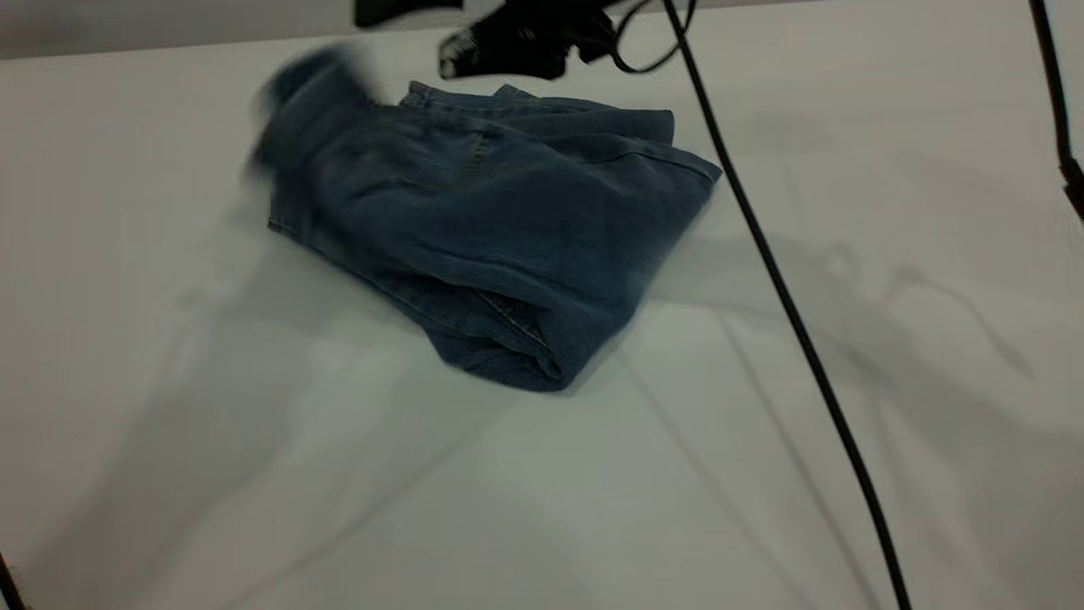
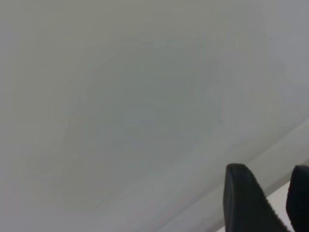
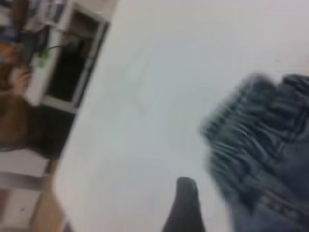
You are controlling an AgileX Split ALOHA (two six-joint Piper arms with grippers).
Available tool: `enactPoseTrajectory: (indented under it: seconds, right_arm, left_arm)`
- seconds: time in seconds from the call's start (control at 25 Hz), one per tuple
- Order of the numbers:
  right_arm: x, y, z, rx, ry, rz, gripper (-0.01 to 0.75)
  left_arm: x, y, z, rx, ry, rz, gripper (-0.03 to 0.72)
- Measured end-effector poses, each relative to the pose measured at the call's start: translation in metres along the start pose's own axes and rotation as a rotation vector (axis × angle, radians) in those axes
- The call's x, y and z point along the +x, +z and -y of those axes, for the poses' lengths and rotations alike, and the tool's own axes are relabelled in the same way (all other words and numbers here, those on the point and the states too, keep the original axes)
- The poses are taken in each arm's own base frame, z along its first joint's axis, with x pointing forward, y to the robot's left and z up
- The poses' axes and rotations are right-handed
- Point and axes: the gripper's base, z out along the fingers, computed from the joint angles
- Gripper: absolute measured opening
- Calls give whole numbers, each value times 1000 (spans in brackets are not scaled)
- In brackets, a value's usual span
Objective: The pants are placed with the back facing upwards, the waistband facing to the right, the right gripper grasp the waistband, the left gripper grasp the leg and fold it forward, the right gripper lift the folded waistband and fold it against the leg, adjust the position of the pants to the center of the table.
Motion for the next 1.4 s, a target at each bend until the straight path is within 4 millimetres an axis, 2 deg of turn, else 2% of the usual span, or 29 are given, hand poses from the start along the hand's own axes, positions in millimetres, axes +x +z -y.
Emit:
enactPoseTrajectory:
  seconds: [0.12, 0.32, 0.6, 0.72, 0.84, 0.96, 1.16, 1.4]
  right_arm:
    - [-2, 0, -11, -90, 8, -23, 528]
    - [10, 11, -28, -135, 127, -78, 529]
    - [17, 42, -64, 38, 72, -110, 529]
    - [12, 49, -83, 101, 35, -121, 527]
    - [1, 49, -95, 168, 3, -134, 513]
    - [-2, 49, -91, 278, 11, -198, 498]
    - [1, 56, -66, 530, 101, -332, 495]
    - [-7, 75, -41, 685, 274, -257, 495]
  left_arm:
    - [0, 0, 0, 1, 0, 3, 239]
    - [-1, 0, 0, 4, 0, 10, 239]
    - [-1, 0, 1, 5, 0, 11, 239]
    - [-1, 0, 1, 5, 0, 11, 239]
    - [-2, -1, 0, 3, 0, 15, 239]
    - [-4, -5, -2, -1, -3, 26, 239]
    - [-7, -12, -6, -11, -8, 39, 239]
    - [-16, -31, -17, -37, -53, 77, 239]
